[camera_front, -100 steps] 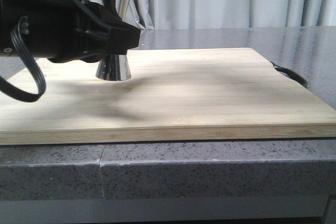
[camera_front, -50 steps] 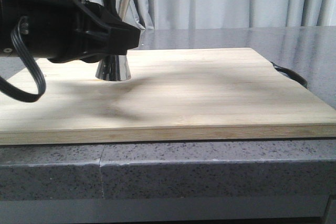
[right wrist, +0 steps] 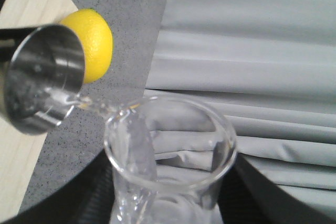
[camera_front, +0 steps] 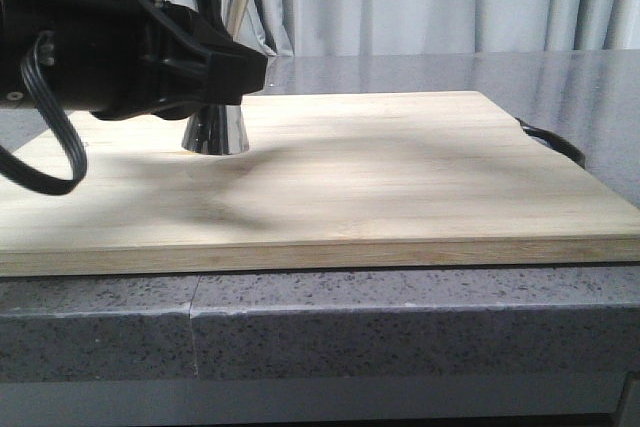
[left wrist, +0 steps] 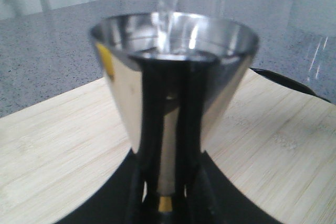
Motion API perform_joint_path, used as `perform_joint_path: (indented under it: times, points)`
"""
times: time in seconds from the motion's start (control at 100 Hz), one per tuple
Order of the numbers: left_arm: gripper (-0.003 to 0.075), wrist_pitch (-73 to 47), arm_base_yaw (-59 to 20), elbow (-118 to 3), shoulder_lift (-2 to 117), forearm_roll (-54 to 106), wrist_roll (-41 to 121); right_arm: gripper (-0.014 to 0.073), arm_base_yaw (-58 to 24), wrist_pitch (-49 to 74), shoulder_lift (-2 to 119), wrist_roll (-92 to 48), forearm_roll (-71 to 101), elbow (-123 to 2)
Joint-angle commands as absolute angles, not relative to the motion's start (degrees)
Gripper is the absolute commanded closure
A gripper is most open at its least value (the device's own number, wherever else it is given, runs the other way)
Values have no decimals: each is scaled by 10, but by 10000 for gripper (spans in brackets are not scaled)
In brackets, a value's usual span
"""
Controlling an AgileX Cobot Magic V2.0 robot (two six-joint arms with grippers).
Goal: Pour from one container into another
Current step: 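Tilt the beaker with the right gripper, pouring liquid into the jigger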
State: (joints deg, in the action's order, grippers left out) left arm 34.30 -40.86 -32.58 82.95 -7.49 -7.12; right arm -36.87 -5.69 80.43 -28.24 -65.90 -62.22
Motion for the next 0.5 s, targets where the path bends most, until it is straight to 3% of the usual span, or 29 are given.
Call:
perform_joint_path:
  times: [0.0, 0.49]
  points:
    - [740, 394, -414, -339, 809, -72, -79, 304, -365, -79, 783, -284, -664, -644]
    - [739, 394, -414, -339, 809, -72, -79, 304, -365, -70, 783, -280, -672, -644]
